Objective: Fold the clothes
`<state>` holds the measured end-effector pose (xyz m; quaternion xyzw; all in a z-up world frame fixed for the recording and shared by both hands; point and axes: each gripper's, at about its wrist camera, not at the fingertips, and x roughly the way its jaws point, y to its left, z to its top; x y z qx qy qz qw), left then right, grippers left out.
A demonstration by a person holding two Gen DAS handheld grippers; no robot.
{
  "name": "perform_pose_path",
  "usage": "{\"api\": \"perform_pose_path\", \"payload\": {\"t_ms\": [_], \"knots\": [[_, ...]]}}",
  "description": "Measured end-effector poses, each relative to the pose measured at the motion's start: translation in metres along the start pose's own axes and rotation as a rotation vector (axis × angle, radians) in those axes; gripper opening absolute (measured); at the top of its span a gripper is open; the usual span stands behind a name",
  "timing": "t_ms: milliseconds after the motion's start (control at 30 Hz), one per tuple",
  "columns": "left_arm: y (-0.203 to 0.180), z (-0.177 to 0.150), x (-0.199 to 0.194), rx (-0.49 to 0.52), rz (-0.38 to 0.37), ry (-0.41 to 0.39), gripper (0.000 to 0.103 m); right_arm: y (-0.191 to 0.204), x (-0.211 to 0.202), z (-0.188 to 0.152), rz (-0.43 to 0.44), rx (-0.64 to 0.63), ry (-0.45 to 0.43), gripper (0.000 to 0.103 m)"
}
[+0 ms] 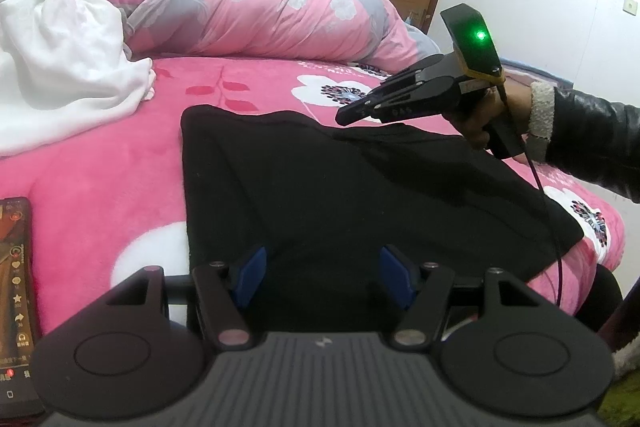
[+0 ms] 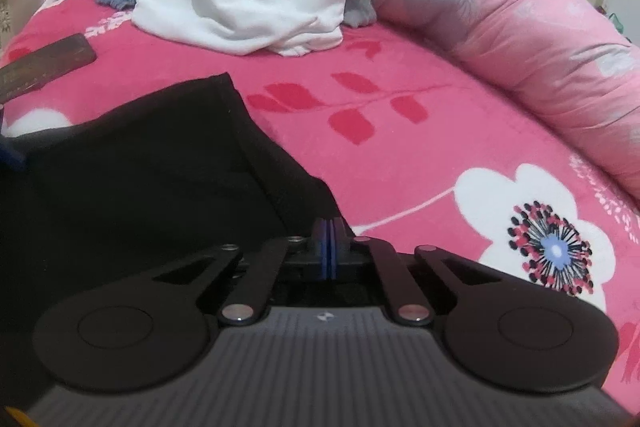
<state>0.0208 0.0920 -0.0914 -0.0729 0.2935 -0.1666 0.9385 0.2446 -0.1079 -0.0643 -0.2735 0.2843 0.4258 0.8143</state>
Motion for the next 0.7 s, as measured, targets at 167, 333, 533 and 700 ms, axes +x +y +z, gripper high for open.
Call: {"api": "perform_pose_path", "payload": {"t_ms": [167, 333, 533, 700], "knots": [[0.0, -0.001, 0.0, -0.001, -0.002, 0.004, 0.065, -0.002, 0.007, 0.001, 0.043, 0.041, 0.011, 0.005], [0.0, -0.001, 0.0, -0.003, -0.003, 0.004, 0.065, -0.003, 0.02, 0.0, 0.081, 0.074, 0.032, 0.031], [0.0, -0.001, -0.001, 0.0, -0.004, 0.001, 0.065, 0.005, 0.019, 0.001, 0.059, 0.057, 0.01, 0.002], [0.0, -0.001, 0.0, 0.003, -0.005, -0.002, 0.065, 0.006, 0.005, 0.008, 0.006, 0.032, -0.043, 0.0]]}}
